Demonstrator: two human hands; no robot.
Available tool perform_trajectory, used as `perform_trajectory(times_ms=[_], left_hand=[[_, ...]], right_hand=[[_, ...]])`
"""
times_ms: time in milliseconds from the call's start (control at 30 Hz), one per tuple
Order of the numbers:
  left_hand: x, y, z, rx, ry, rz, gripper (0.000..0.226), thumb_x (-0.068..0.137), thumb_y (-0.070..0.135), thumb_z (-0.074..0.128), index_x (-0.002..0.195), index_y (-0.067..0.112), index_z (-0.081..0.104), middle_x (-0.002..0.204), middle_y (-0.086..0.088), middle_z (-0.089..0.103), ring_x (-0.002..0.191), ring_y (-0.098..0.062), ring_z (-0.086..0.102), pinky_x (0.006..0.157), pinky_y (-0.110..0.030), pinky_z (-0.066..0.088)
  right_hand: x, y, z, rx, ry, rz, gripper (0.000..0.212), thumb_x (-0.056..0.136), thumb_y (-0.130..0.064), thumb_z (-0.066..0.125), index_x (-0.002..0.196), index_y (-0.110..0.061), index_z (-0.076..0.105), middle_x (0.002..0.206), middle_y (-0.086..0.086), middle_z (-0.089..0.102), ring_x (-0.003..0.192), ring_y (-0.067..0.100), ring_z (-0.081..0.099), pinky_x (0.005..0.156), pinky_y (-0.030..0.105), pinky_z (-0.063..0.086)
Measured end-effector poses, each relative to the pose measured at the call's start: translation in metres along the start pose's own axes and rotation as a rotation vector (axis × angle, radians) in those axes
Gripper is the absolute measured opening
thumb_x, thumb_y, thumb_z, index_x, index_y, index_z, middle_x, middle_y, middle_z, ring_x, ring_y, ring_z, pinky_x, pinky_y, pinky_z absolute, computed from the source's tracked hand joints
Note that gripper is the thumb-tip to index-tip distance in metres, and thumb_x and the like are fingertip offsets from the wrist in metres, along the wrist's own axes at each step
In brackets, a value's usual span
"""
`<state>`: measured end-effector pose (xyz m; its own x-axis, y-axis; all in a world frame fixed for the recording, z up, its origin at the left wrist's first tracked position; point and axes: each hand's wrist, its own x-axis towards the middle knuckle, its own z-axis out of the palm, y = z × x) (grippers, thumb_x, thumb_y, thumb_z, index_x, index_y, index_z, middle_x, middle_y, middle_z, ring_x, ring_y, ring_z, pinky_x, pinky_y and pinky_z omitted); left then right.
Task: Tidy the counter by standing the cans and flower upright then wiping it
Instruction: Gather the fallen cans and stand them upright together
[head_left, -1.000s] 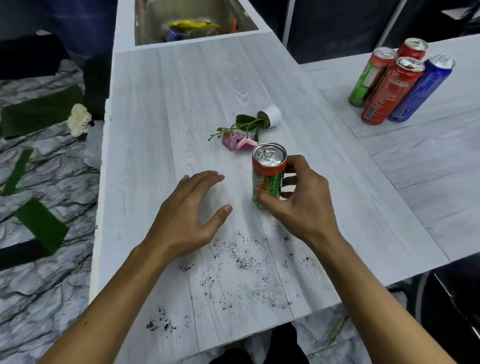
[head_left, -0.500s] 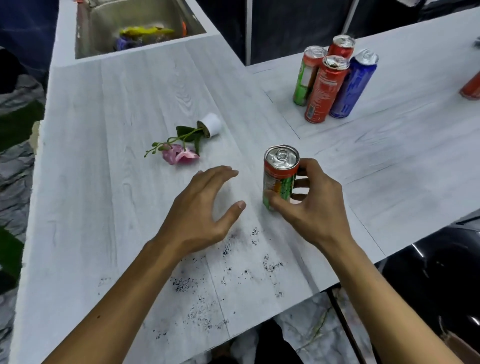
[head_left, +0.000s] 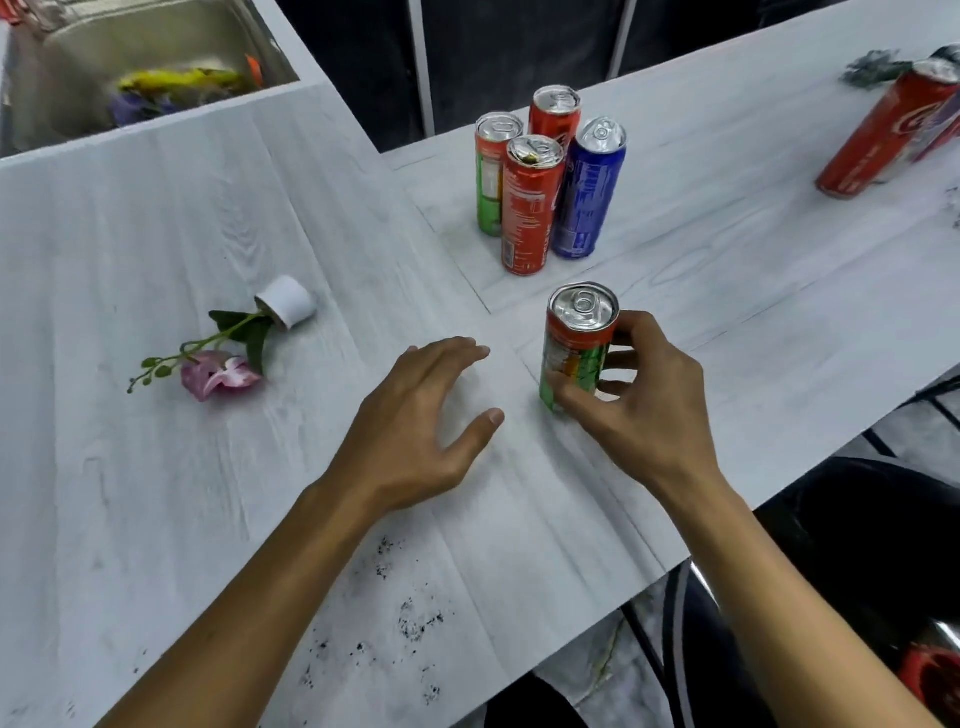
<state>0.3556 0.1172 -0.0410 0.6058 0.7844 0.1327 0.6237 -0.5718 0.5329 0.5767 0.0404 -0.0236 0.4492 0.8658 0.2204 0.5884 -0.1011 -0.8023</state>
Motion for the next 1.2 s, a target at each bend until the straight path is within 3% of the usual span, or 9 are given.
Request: perform_trajectory(times_ms=[100, 233, 433, 667, 967, 1200], left_hand=[[0.021, 0.005, 0.008, 0.006, 0.0, 0.004, 0.061, 0.095, 0.062, 0.055, 0.15, 0.04, 0.04, 0.157, 0.021, 0.039, 0.144, 0.003, 0.03, 0.119, -0.026, 0.024], [0.047, 0.009, 0.015, 0.013, 0.016, 0.023, 0.061, 0.094, 0.063, 0.056, 0.149, 0.041, 0.04, 0.156, 0.022, 0.039, 0.134, 0.023, 0.02, 0.112, -0.012, 0.018], [0.085, 0.014, 0.02, 0.04, 0.027, 0.021, 0.062, 0.093, 0.065, 0.055, 0.148, 0.041, 0.041, 0.155, 0.02, 0.04, 0.14, 0.003, 0.034, 0.1, -0.002, 0.016], [0.11, 0.015, 0.028, 0.052, 0.017, 0.005, 0.064, 0.093, 0.065, 0.056, 0.149, 0.038, 0.041, 0.156, 0.016, 0.042, 0.142, -0.005, 0.038, 0.105, -0.019, 0.03], [0.12, 0.014, 0.039, 0.057, -0.005, -0.005, 0.066, 0.092, 0.068, 0.052, 0.15, 0.038, 0.04, 0.157, 0.016, 0.041, 0.143, -0.006, 0.038, 0.107, -0.023, 0.031], [0.122, 0.014, 0.04, 0.049, -0.014, -0.033, 0.068, 0.09, 0.069, 0.052, 0.15, 0.038, 0.04, 0.158, 0.014, 0.041, 0.144, -0.008, 0.037, 0.106, -0.023, 0.03]], right_hand=[[0.02, 0.009, -0.007, -0.008, 0.022, -0.004, 0.057, 0.07, -0.046, 0.083, 0.118, -0.036, 0.053, 0.099, -0.029, 0.059, 0.095, -0.008, 0.062, 0.07, 0.026, 0.06], [0.046, 0.015, -0.012, -0.003, 0.052, -0.021, 0.058, 0.071, -0.046, 0.083, 0.119, -0.033, 0.054, 0.1, -0.028, 0.059, 0.093, -0.008, 0.062, 0.07, 0.023, 0.059], [0.087, 0.024, -0.015, -0.001, 0.094, -0.039, 0.063, 0.072, -0.047, 0.082, 0.125, -0.025, 0.056, 0.109, -0.017, 0.062, 0.092, -0.006, 0.063, 0.068, 0.017, 0.057], [0.117, 0.04, -0.013, -0.001, 0.102, -0.044, 0.066, 0.073, -0.044, 0.082, 0.128, -0.021, 0.056, 0.116, -0.01, 0.067, 0.094, 0.004, 0.066, 0.071, 0.019, 0.058], [0.131, 0.056, -0.01, -0.022, 0.084, -0.031, 0.068, 0.076, -0.042, 0.083, 0.132, -0.016, 0.055, 0.123, -0.002, 0.068, 0.098, 0.008, 0.064, 0.073, 0.022, 0.058], [0.135, 0.063, -0.011, -0.035, 0.065, -0.022, 0.069, 0.076, -0.04, 0.084, 0.133, -0.015, 0.054, 0.125, 0.0, 0.067, 0.099, 0.007, 0.062, 0.072, 0.012, 0.051]])
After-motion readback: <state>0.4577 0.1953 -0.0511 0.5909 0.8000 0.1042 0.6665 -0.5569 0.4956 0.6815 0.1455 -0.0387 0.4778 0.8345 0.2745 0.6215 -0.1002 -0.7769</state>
